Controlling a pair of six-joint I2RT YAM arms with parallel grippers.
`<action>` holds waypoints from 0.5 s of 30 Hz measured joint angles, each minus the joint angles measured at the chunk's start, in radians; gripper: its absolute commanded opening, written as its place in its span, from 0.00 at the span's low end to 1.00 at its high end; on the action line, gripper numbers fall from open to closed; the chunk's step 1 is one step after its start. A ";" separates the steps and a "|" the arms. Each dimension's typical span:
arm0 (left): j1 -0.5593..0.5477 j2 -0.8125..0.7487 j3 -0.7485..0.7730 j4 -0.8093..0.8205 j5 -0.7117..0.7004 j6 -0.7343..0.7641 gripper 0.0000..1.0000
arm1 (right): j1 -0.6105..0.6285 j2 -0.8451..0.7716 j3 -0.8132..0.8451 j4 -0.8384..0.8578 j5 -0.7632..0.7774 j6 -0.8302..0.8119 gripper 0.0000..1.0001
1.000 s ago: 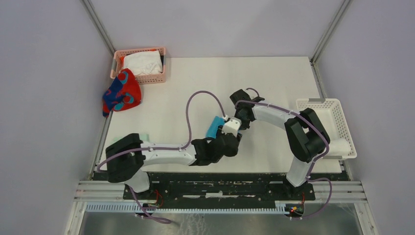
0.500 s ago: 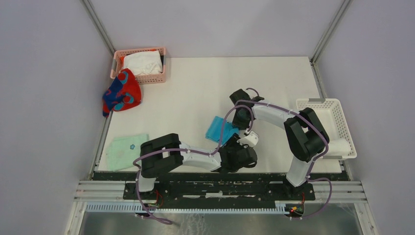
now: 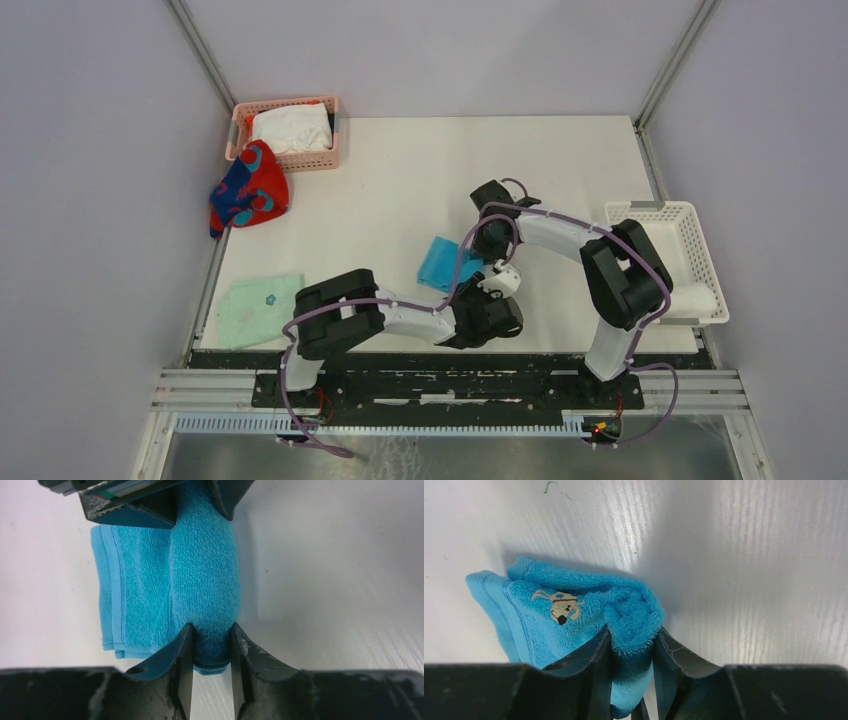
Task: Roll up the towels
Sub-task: Roll the towel at the center of the board.
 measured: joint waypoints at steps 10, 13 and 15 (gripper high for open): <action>0.175 -0.214 -0.191 0.137 0.369 -0.106 0.17 | -0.064 -0.104 -0.108 0.142 -0.158 -0.014 0.71; 0.281 -0.280 -0.267 0.216 0.564 -0.164 0.16 | -0.084 -0.146 -0.144 0.209 -0.208 -0.017 0.73; 0.347 -0.303 -0.307 0.271 0.679 -0.203 0.16 | -0.096 -0.163 -0.175 0.265 -0.241 -0.013 0.74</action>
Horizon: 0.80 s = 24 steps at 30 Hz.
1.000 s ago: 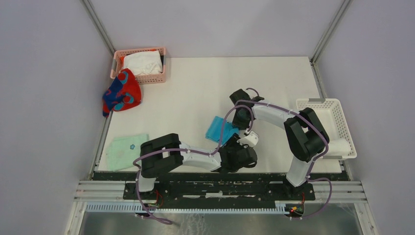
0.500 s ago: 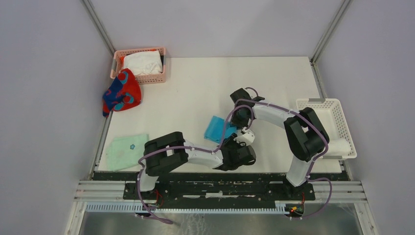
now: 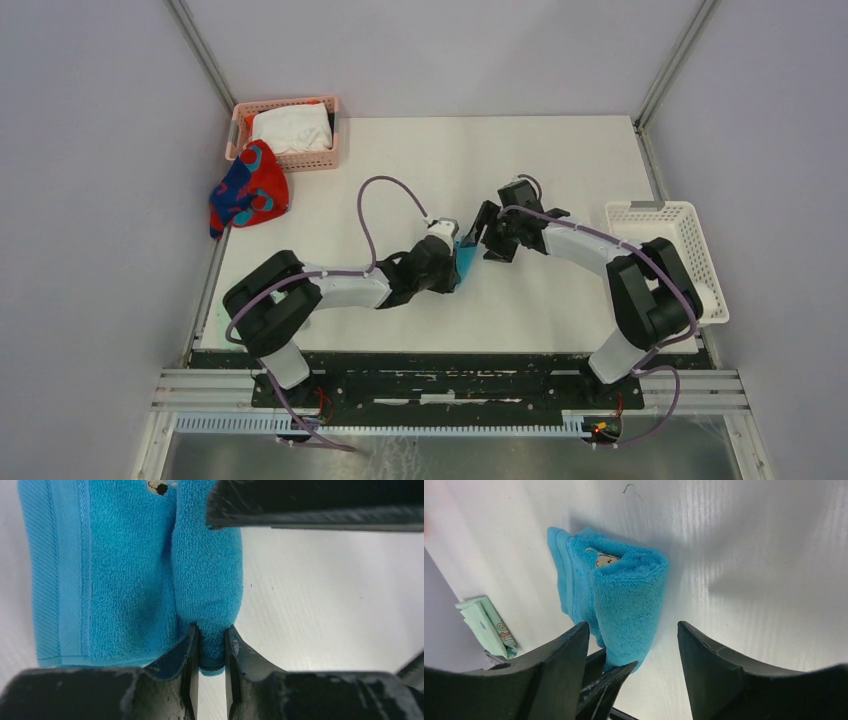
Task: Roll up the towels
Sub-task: Roll the towel at the center of the board.
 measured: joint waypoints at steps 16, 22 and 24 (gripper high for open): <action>0.296 0.051 -0.124 0.274 0.636 -0.275 0.16 | -0.014 0.126 -0.063 0.261 -0.099 0.089 0.74; 0.301 0.071 -0.106 0.260 0.672 -0.302 0.16 | -0.018 0.150 -0.051 0.280 -0.079 0.116 0.57; 0.303 0.075 -0.104 0.259 0.676 -0.313 0.19 | -0.018 0.158 -0.047 0.273 -0.069 0.120 0.47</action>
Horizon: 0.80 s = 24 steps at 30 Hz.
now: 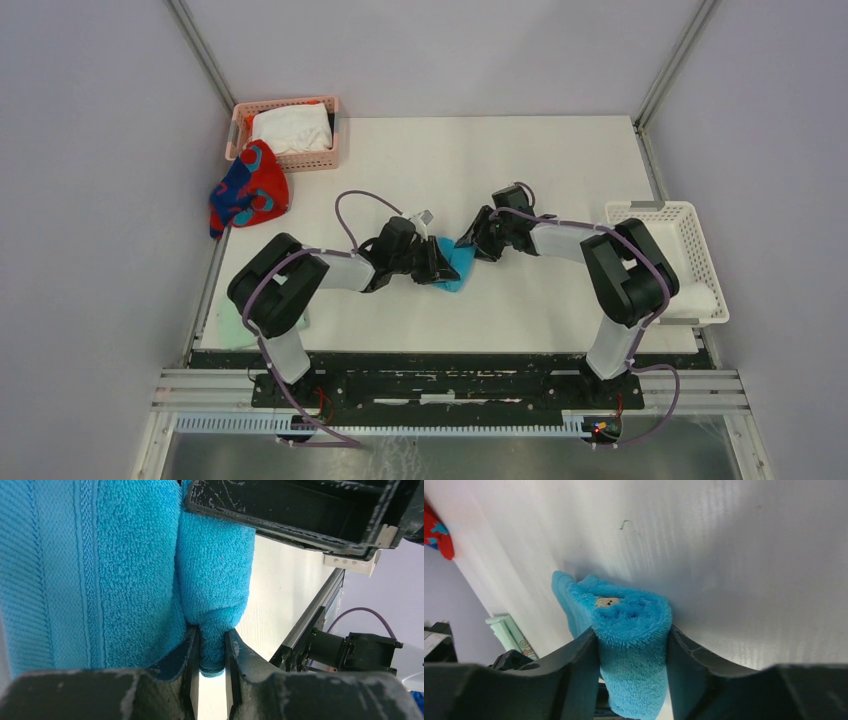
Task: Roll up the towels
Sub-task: Roll the towel at the center of the board.
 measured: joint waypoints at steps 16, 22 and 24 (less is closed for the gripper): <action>-0.216 -0.224 0.055 -0.379 -0.439 0.094 0.59 | 0.071 0.010 0.163 -0.367 0.203 -0.016 0.24; -0.463 -0.235 0.183 -0.486 -0.832 0.232 0.64 | 0.078 0.022 0.196 -0.434 0.233 -0.015 0.24; -0.524 -0.198 0.233 -0.503 -0.940 0.282 0.64 | 0.080 0.023 0.199 -0.447 0.239 -0.014 0.24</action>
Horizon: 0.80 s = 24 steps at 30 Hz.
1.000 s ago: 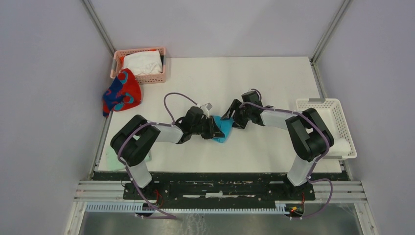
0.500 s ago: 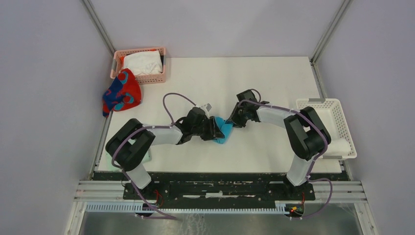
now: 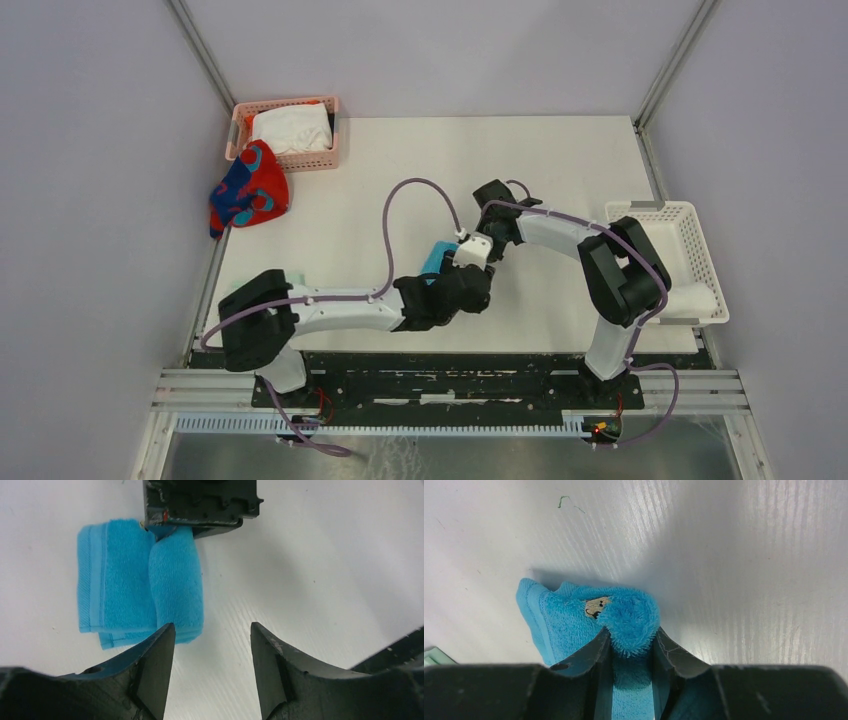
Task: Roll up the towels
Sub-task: Roll the towel at the center of the board.
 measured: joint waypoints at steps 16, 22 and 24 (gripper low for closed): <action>-0.090 0.344 0.130 -0.013 -0.330 0.227 0.35 | 0.000 0.002 0.010 -0.026 0.003 0.005 0.27; -0.082 0.349 0.128 -0.014 -0.321 0.224 0.15 | 0.000 0.001 0.009 -0.023 -0.007 -0.003 0.40; -0.066 0.319 0.101 0.002 -0.282 0.208 0.14 | 0.000 -0.005 0.006 -0.018 -0.016 -0.008 0.47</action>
